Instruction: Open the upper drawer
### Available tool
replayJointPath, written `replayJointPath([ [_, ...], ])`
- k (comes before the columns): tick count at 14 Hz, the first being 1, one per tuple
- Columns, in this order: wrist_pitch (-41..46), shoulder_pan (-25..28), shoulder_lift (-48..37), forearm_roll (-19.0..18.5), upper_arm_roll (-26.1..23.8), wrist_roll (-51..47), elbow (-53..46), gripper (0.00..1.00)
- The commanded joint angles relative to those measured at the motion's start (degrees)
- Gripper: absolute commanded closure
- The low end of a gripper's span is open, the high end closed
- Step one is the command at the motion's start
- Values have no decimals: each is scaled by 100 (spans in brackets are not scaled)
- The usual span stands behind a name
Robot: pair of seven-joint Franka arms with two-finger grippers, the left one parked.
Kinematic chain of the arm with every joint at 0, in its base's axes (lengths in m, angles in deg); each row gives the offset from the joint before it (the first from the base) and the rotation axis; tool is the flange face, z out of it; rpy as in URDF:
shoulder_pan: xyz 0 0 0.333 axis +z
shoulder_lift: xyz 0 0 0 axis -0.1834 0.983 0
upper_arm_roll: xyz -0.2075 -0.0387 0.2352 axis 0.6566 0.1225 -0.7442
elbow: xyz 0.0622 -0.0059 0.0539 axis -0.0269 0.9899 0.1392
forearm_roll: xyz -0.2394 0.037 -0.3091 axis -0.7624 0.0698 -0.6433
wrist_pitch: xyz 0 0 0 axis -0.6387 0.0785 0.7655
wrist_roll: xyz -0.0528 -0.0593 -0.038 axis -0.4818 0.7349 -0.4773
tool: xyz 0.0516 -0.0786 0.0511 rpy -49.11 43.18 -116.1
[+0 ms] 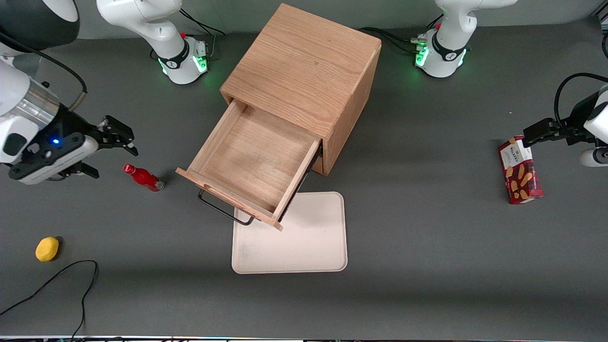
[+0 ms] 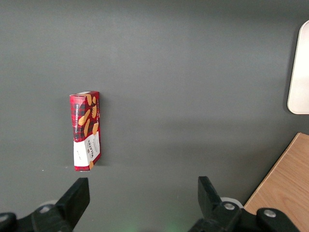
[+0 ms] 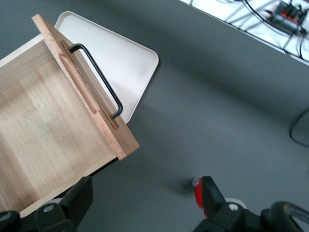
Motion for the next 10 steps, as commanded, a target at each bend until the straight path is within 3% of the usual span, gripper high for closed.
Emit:
replayJointPath([
  [1,13,-259,-393,-491,-106,-232,515,0],
  [4,233,-758,-472,-1160,-798,-214,533,0],
  [7,233,-1023,-464,-1083,-914,-249,533,0],
  [10,242,-1173,-385,-1082,-906,-915,490,0],
])
